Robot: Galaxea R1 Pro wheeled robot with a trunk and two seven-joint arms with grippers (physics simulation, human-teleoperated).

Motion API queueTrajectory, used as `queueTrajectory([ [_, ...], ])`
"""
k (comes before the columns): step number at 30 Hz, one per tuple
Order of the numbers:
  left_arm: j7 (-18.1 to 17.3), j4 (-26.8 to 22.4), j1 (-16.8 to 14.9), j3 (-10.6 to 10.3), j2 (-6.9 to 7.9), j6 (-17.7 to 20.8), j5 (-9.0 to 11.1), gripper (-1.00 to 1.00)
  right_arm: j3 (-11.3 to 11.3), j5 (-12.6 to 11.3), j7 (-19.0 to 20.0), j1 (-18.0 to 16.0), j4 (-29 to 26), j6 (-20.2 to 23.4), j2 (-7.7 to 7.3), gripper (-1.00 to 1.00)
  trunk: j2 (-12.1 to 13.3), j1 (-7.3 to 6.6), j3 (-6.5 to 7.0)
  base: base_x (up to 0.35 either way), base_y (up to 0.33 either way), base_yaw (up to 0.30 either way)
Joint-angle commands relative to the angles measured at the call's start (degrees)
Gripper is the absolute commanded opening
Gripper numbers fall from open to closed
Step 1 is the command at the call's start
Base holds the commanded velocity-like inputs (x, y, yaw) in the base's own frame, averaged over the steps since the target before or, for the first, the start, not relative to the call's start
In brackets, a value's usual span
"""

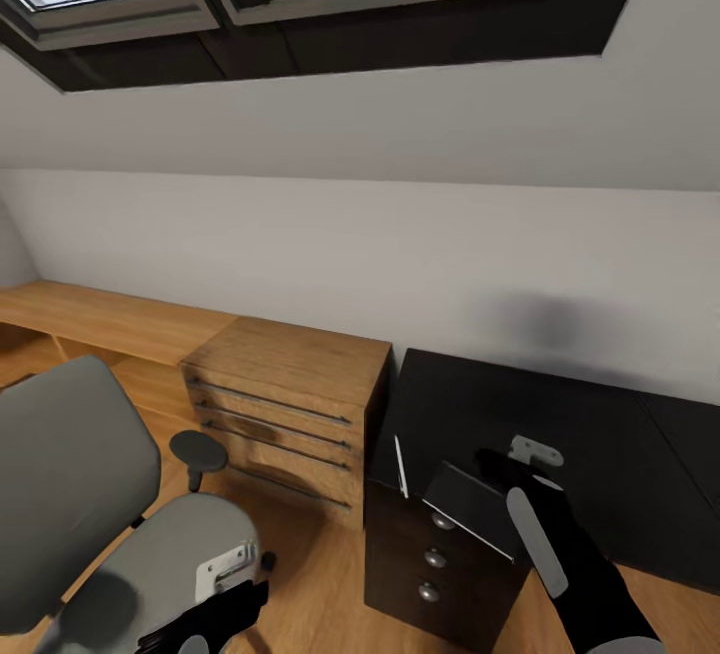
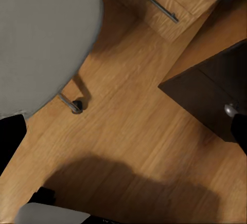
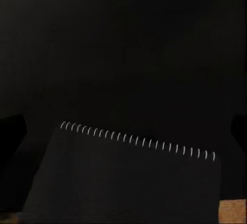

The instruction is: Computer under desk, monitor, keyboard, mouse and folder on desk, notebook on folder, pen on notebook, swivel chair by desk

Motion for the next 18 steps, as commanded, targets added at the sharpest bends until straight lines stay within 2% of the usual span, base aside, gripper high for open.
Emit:
queueTrajectory([
  [1,0.55,-0.09,-0.01,-0.03,-0.02,0.06,0.6,1.0,0.2,-0.92,-0.58,0.13,-0.42,0.27,-0.02,1.0,-0.05,-0.03,-0.06,-0.336,0.0,0.0],
  [2,0.55,-0.09,-0.01,-0.03,-0.02,0.06,0.6,1.0,0.22,-1.2,-0.58,0.19,-0.54,0.32,0.01,1.0,-0.05,-0.03,-0.06,-0.336,0.0,0.0],
  [3,0.55,-0.09,-0.01,-0.03,-0.03,0.06,0.6,1.0,0.22,-2.76,-0.6,0.31,-0.77,0.43,0.06,1.0,-0.05,-0.03,-0.06,-0.336,0.0,0.0],
  [6,0.55,-0.09,-0.01,-0.03,-0.01,0.06,0.6,1.0,0.21,-5.48,-0.68,0.38,-0.97,0.48,0.08,1.0,-0.05,-0.03,-0.06,-0.337,0.0,0.0],
  [10,0.55,-0.09,-0.01,-0.11,-0.03,0.06,0.53,1.0,0.21,-8.08,-0.83,0.42,-1.16,0.4,0.02,1.0,-0.05,-0.03,-0.02,-0.337,0.0,-0.026],
  [14,0.55,-0.09,-0.01,-0.12,-0.04,0.06,0.52,1.0,0.2,-8.32,-0.85,0.43,-1.13,0.21,-0.13,1.0,-0.05,-0.03,0.2,-0.302,0.0,-0.174],
  [18,0.55,-0.09,-0.01,-0.12,-0.04,0.06,0.52,1.0,0.2,-8.33,-0.81,0.43,-1.11,0.2,-0.14,1.0,-0.05,-0.03,0.46,-0.128,0.0,-0.211],
])
